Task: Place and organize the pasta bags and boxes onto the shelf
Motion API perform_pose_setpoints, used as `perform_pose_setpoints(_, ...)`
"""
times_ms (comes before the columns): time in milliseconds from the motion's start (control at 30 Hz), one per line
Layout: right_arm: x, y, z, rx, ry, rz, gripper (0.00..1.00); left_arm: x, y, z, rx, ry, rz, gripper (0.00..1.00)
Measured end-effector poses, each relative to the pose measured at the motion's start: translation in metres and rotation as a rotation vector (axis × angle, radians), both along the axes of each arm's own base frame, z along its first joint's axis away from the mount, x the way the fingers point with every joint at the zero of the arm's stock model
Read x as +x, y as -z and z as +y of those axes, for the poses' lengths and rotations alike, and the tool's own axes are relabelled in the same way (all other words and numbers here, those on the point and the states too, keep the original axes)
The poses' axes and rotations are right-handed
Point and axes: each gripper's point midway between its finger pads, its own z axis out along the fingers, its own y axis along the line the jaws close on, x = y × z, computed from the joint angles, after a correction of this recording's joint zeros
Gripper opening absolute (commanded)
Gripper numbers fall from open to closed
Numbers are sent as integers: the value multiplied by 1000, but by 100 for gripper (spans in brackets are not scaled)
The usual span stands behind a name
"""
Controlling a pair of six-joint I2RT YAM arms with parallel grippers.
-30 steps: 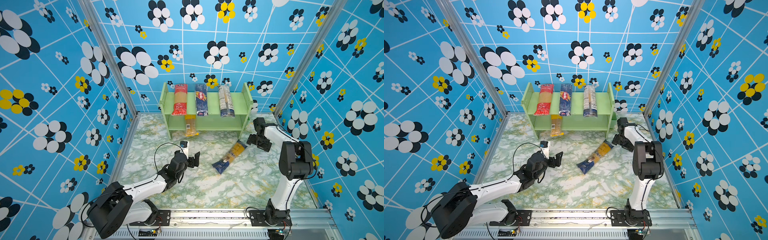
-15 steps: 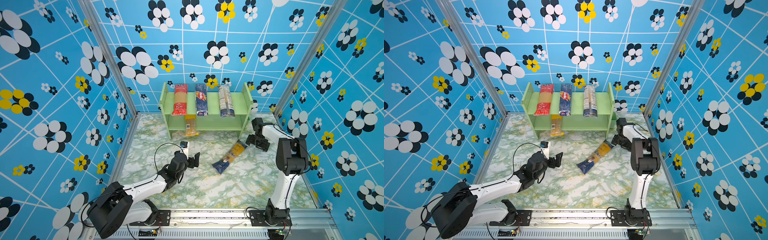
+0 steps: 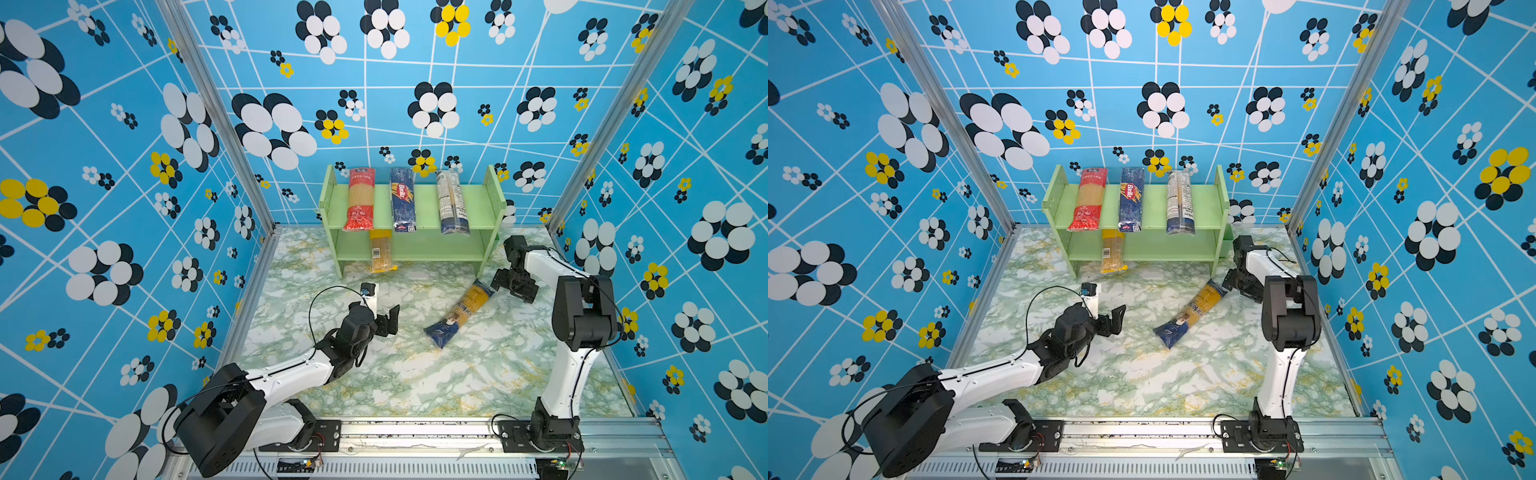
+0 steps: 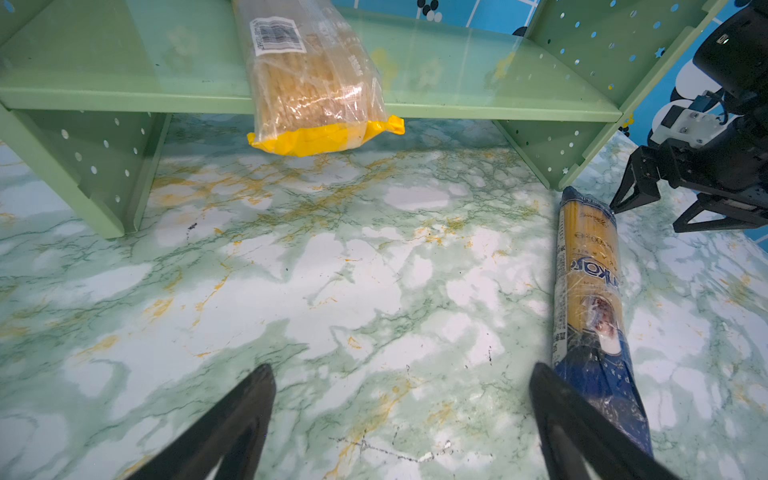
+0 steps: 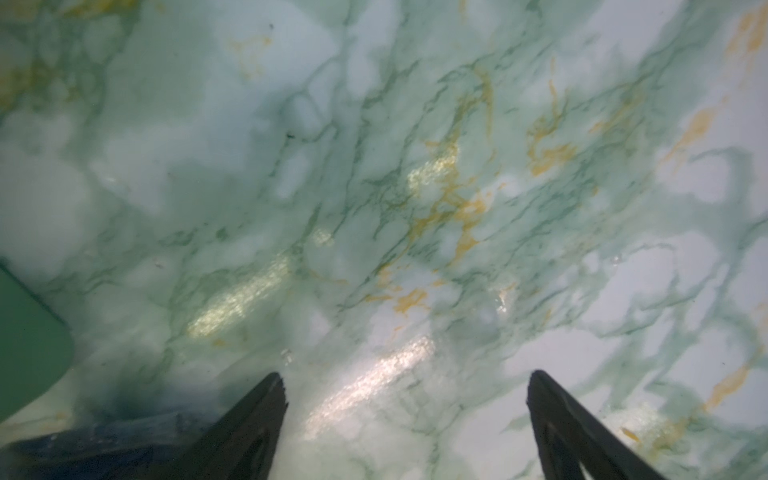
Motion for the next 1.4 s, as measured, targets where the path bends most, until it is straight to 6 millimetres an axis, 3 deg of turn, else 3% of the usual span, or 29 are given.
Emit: perform_pose_setpoints(1400,-2,14,35,79,-63,-18,93,0,0,0,0,-1,-1,98)
